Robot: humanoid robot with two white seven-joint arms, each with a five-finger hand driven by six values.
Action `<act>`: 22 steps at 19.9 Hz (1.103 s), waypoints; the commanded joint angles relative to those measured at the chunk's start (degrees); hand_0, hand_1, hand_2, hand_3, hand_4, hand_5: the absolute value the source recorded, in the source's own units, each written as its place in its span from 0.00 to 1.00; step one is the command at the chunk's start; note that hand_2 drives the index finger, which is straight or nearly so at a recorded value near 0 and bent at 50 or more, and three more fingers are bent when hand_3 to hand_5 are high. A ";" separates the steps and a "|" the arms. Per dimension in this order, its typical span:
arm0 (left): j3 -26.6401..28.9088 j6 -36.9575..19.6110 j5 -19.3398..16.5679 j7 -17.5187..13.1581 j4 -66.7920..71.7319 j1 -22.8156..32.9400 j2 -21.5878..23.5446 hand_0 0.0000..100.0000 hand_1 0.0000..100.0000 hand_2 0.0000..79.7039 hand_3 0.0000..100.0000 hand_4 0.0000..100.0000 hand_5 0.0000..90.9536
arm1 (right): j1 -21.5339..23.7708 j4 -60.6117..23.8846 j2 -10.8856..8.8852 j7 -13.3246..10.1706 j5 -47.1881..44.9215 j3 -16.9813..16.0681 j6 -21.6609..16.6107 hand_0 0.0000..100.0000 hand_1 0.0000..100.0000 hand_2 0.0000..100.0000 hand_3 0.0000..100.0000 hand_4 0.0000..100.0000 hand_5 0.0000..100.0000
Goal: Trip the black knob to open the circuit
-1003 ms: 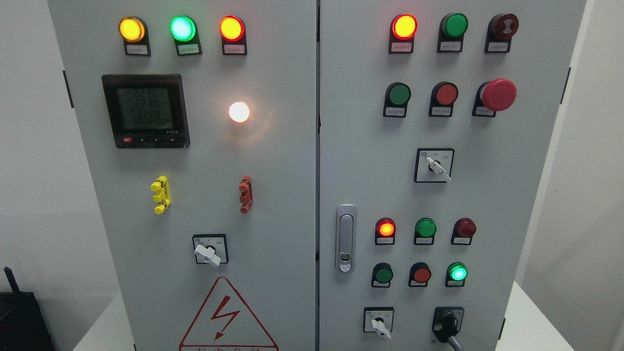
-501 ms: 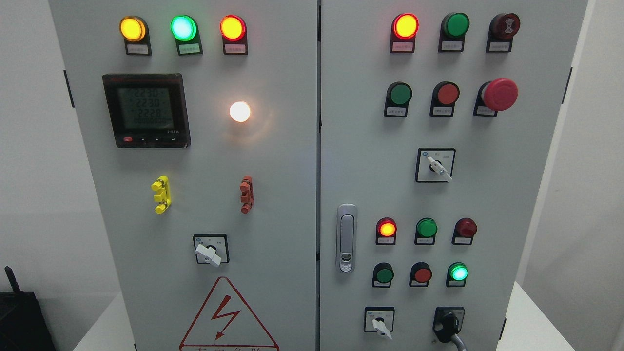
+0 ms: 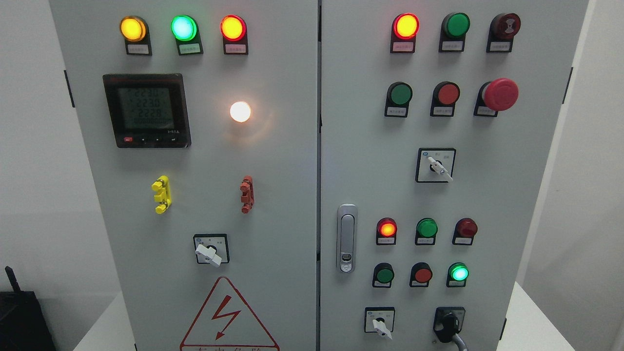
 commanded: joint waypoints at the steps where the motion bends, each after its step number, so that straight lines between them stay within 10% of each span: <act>1: 0.00 0.00 0.00 0.00 -1.43 0.00 0.00 0.12 0.39 0.00 0.00 0.00 0.00 | 0.20 -0.15 0.16 -0.02 0.07 1.67 -0.02 0.00 0.00 0.07 1.00 1.00 0.97; 22: 0.00 0.00 0.00 0.00 -1.43 0.00 0.00 0.12 0.39 0.00 0.00 0.00 0.00 | 0.37 -0.07 -0.46 -0.02 0.16 0.62 -0.02 0.00 0.00 0.07 1.00 1.00 0.96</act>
